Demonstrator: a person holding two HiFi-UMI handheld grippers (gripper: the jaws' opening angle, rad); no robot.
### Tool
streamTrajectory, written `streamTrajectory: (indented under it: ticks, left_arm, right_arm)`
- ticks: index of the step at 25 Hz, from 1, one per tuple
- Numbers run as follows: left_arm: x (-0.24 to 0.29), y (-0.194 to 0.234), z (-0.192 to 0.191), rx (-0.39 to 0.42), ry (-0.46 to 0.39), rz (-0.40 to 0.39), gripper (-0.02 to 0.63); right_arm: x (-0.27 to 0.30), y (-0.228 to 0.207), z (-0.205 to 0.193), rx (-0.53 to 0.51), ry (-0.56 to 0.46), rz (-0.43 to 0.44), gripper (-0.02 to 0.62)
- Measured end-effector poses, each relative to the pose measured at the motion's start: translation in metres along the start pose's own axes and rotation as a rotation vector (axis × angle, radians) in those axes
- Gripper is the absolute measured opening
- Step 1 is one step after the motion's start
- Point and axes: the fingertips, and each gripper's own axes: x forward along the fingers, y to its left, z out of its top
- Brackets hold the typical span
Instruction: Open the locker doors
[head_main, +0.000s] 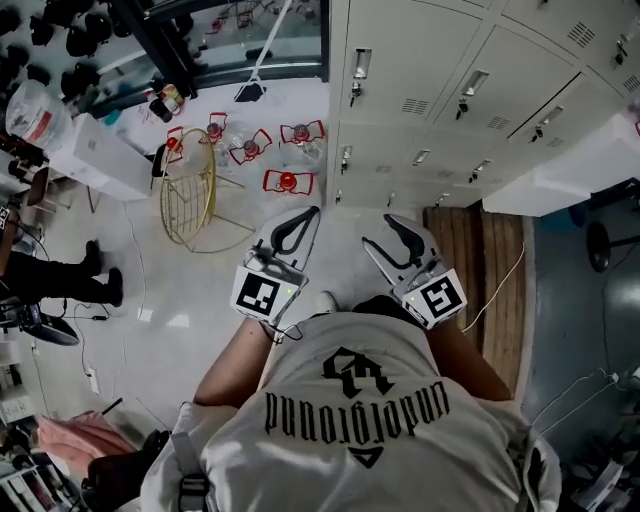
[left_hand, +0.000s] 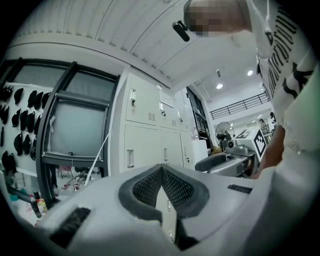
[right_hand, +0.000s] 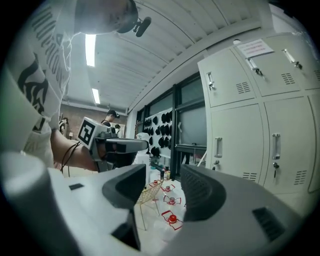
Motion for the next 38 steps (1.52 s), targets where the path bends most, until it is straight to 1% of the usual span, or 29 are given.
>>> streamTrajectory:
  ticks: [4, 9, 15, 19, 22, 24, 26, 29, 30, 38]
  left_arm:
    - [0.012, 0.021, -0.018, 0.005, 0.024, 0.013, 0.006]
    - [0.036, 0.044, -0.043, 0.016, 0.059, 0.036, 0.006]
    - [0.077, 0.074, -0.075, -0.015, 0.102, 0.076, 0.008]
    - [0.108, 0.092, -0.112, -0.001, 0.159, 0.098, 0.008]
    - [0.128, 0.113, -0.142, -0.017, 0.188, 0.153, 0.008]
    - [0.138, 0.123, -0.160, -0.016, 0.207, 0.171, 0.008]
    - [0.148, 0.131, -0.175, -0.004, 0.225, 0.175, 0.008]
    - [0.162, 0.141, -0.198, 0.045, 0.236, 0.164, 0.008]
    - [0.166, 0.143, -0.206, 0.049, 0.240, 0.163, 0.008]
    - [0.181, 0.163, -0.272, -0.024, 0.282, 0.212, 0.008]
  right_arm:
    - [0.020, -0.016, -0.016, 0.007, 0.030, 0.015, 0.222]
    - [0.045, -0.055, -0.045, 0.032, 0.061, 0.012, 0.222]
    - [0.083, -0.103, -0.083, 0.065, 0.085, 0.029, 0.222]
    - [0.108, -0.131, -0.130, 0.088, 0.147, 0.057, 0.222]
    - [0.128, -0.150, -0.166, 0.079, 0.196, 0.077, 0.224]
    - [0.142, -0.158, -0.185, 0.073, 0.217, 0.096, 0.224]
    - [0.154, -0.167, -0.205, 0.074, 0.232, 0.107, 0.224]
    - [0.173, -0.180, -0.234, 0.083, 0.261, 0.118, 0.224]
    - [0.179, -0.183, -0.244, 0.089, 0.273, 0.122, 0.225]
    - [0.219, -0.194, -0.329, 0.136, 0.325, 0.124, 0.225]
